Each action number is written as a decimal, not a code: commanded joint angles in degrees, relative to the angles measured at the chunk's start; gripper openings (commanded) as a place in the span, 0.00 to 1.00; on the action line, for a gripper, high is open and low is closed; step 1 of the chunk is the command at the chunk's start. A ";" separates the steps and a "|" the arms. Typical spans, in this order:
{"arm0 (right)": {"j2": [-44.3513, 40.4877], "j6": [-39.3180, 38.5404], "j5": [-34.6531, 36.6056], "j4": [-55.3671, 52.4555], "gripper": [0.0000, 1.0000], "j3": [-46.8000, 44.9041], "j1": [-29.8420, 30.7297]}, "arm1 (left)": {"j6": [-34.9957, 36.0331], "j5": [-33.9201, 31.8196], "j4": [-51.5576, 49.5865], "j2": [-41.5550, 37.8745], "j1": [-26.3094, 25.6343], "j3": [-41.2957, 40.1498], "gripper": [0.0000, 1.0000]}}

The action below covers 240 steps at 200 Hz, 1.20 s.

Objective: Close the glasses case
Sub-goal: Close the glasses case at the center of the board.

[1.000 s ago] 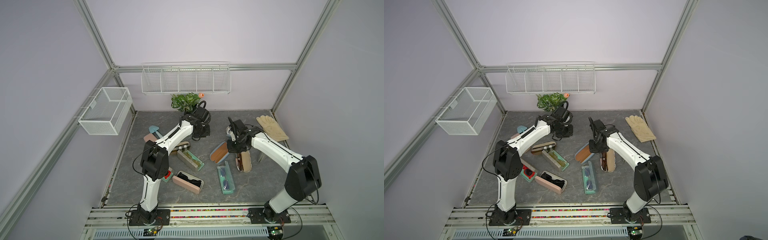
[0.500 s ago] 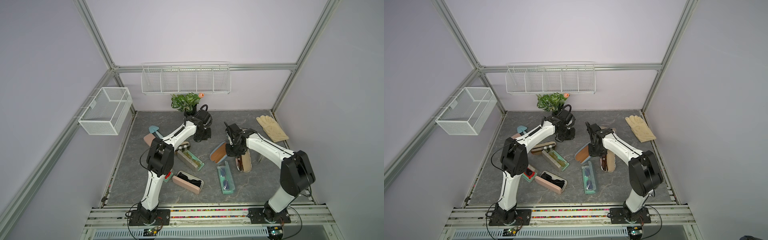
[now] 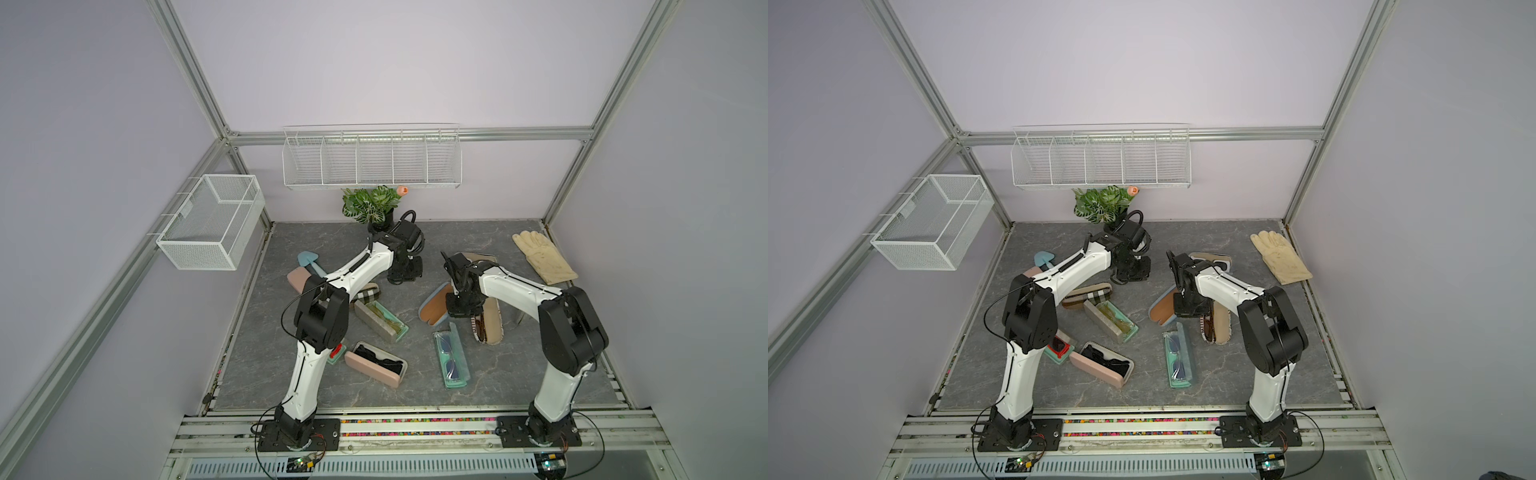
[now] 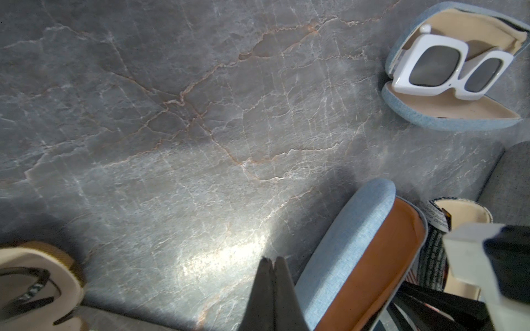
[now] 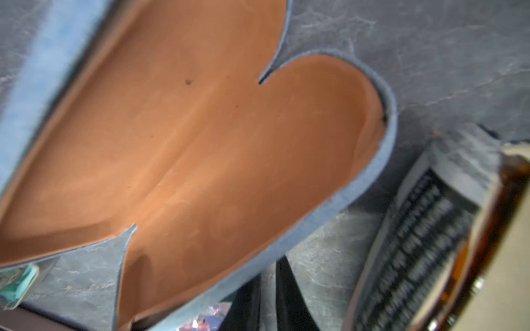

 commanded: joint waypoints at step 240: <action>4.76 -3.43 -6.14 1.12 0.10 8.67 -1.87 | 0.45 0.62 0.69 2.77 0.03 -3.12 0.00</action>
